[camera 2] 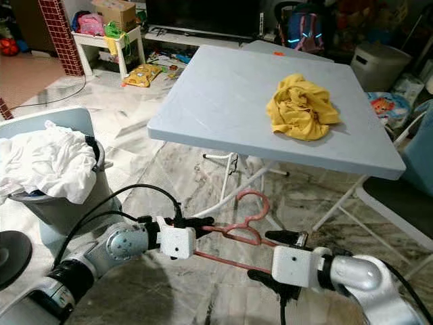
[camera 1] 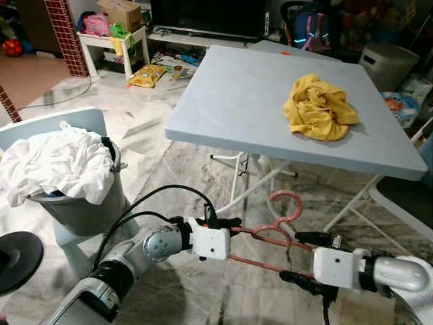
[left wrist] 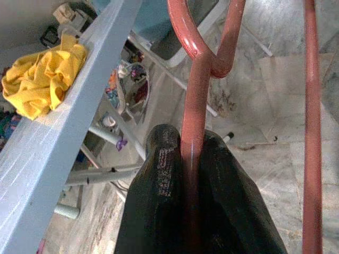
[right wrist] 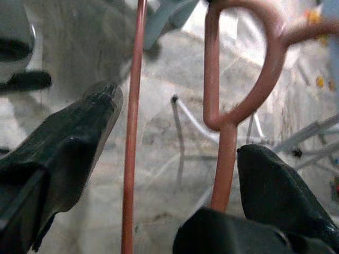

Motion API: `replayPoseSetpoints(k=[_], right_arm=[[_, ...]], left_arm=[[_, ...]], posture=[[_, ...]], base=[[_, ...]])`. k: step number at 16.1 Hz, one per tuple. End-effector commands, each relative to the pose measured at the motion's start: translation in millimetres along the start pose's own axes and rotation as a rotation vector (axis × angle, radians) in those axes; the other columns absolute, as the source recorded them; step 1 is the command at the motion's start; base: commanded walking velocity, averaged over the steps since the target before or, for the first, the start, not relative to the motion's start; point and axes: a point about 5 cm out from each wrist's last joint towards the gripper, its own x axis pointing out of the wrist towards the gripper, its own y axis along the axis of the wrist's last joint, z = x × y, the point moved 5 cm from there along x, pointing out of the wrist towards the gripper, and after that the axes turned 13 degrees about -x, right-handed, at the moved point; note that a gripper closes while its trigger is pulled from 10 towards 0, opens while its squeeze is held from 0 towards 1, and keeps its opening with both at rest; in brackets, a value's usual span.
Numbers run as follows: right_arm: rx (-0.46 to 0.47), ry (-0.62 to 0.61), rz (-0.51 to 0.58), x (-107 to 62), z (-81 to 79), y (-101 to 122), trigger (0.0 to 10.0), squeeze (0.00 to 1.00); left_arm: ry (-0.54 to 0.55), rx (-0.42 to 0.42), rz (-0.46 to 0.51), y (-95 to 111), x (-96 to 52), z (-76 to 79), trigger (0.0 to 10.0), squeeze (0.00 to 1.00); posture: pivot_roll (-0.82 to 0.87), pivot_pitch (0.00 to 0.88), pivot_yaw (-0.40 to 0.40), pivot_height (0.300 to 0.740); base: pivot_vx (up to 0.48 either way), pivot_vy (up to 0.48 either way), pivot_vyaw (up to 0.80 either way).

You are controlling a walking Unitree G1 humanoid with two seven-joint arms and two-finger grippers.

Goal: Hang hanger

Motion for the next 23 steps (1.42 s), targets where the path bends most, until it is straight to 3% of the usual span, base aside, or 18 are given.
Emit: replayPoseSetpoints(k=[1, 4, 5, 6, 12, 15, 19, 23], right_arm=[[0.0, 0.001, -0.066, 0.4, 3.6, -11.6, 10.0, 0.0], [0.011, 0.007, -0.123, 1.7, 10.2, -22.2, 10.0, 0.0], [0.003, 0.009, -0.154, 1.2, 12.3, -28.2, 8.2, 0.0], [0.002, 0.011, -0.179, 0.2, 13.9, -32.9, 0.0, 0.0], [-0.047, 0.166, -0.227, -14.8, 7.2, -36.4, 0.0, 0.0], [-0.045, 0.186, -0.226, -13.9, 6.6, -32.0, 0.0, 0.0], [0.068, 0.176, -0.197, -4.8, -1.1, -28.6, 0.0, 0.0], [0.238, 0.151, -0.167, -0.6, -6.3, -26.3, 0.0, 0.0]], left_arm=[[-0.006, 0.025, 0.024, 5.8, 3.9, 0.1, 10.0, 0.0], [-0.011, 0.035, 0.035, 7.1, 5.8, 2.7, 10.0, 0.0], [-0.008, 0.031, 0.035, 6.9, 5.9, 2.6, 10.0, 0.0], [-0.009, 0.033, 0.034, 6.7, 5.9, 2.9, 10.0, 0.0], [-0.046, 0.078, 0.026, 4.6, 6.1, 8.6, 10.0, 0.0], [-0.047, 0.083, 0.026, 4.5, 7.3, 9.3, 10.0, 0.0], [-0.036, 0.089, 0.032, 6.4, 9.4, 8.4, 10.0, 0.0], [-0.029, 0.092, 0.037, 7.6, 11.4, 8.0, 10.0, 0.0]], posture=[[0.02, 0.0, -0.069, 0.74], [0.02, 0.0, -0.069, 0.74], [0.01, 0.0, -0.068, 0.74], [0.01, 0.0, -0.069, 0.74], [0.01, 0.0, -0.066, 0.74], [0.01, 0.0, -0.065, 0.74], [0.01, 0.0, -0.066, 0.74], [0.01, 0.0, -0.067, 0.74]], base=[[0.0, 0.0, 0.0], [0.0, 0.0, 0.0], [0.0, 0.0, 0.0], [0.0, 0.0, 0.0], [0.0, 0.0, 0.0], [0.0, 0.0, 0.0], [0.0, 0.0, 0.0], [0.0, 0.0, 0.0]])
